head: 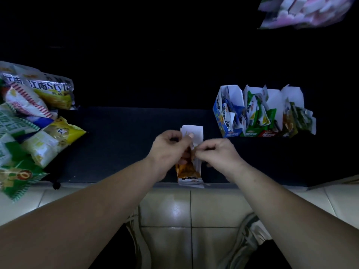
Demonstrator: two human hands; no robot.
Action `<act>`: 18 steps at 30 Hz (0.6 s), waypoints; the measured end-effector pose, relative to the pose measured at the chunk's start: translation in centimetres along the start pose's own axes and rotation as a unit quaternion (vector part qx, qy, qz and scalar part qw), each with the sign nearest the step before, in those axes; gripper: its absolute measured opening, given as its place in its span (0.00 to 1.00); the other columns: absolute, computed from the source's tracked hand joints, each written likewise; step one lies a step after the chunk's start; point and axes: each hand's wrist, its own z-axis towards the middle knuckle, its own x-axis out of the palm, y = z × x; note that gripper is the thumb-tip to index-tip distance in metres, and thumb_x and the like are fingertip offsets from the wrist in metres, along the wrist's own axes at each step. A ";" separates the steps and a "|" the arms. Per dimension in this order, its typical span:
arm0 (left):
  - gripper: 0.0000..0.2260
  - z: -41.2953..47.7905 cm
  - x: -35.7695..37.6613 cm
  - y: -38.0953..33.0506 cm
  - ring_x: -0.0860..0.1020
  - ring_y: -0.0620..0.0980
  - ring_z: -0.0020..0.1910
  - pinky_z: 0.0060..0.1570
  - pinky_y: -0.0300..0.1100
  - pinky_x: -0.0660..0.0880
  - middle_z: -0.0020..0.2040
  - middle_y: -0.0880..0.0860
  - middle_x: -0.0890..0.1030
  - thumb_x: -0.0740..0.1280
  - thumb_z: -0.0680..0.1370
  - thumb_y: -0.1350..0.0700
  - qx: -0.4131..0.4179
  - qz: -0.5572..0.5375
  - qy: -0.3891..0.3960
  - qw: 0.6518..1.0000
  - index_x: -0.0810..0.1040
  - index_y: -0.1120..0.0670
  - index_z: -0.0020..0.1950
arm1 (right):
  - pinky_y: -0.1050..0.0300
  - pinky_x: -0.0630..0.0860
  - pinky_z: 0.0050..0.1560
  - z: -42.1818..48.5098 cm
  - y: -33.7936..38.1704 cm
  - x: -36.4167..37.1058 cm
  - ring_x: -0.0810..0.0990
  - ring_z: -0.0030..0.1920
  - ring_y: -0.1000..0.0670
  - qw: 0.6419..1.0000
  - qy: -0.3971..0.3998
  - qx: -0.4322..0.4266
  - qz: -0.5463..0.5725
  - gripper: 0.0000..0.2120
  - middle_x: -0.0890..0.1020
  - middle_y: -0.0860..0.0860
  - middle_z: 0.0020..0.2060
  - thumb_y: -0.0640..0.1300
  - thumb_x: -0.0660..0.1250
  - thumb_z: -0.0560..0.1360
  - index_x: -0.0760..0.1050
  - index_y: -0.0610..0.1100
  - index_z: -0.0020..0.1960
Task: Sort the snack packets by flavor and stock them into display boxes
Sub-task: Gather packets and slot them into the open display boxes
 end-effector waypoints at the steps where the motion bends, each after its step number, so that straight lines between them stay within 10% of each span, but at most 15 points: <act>1: 0.15 0.1 0.1 -0.3 0.87 0.56 0.42 0.43 0.51 0.86 0.48 0.58 0.87 0.75 0.78 0.50 -0.015 0.010 0.006 1.000 0.80 0.54 0.61 | 0.61 0.76 0.37 -0.4 0.2 -0.4 0.81 0.37 0.56 0.999 0.037 0.019 -0.001 0.06 0.85 0.49 0.35 0.37 0.75 0.73 0.86 0.46 0.39; 10: 0.17 -1.5 -1.5 -1.4 0.84 0.50 0.43 0.31 0.39 0.80 0.52 0.53 0.84 0.69 0.78 0.65 0.017 -0.009 -0.061 0.998 0.79 0.51 0.65 | 0.47 0.85 0.45 0.1 -1.5 -1.6 0.86 0.49 0.43 0.968 -0.074 0.198 0.134 0.26 0.84 0.44 0.55 0.57 0.78 0.72 0.75 0.46 0.64; 14: 0.18 -2.3 -2.1 -0.4 0.87 0.52 0.44 0.40 0.48 0.85 0.48 0.54 0.87 0.69 0.76 0.69 0.025 0.011 0.027 0.999 0.82 0.50 0.61 | 0.46 0.84 0.48 0.5 -0.1 -1.5 0.87 0.51 0.41 0.959 -0.001 0.140 0.247 0.12 0.87 0.42 0.53 0.42 0.73 0.78 0.79 0.46 0.61; 18: 0.17 -1.0 -1.9 1.1 0.86 0.51 0.45 0.46 0.42 0.84 0.45 0.52 0.87 0.72 0.76 0.68 0.081 0.127 0.029 0.988 0.83 0.49 0.57 | 0.46 0.84 0.49 1.1 1.0 -1.9 0.87 0.51 0.44 0.973 -0.089 0.087 0.192 0.13 0.88 0.46 0.51 0.32 0.69 0.78 0.77 0.46 0.56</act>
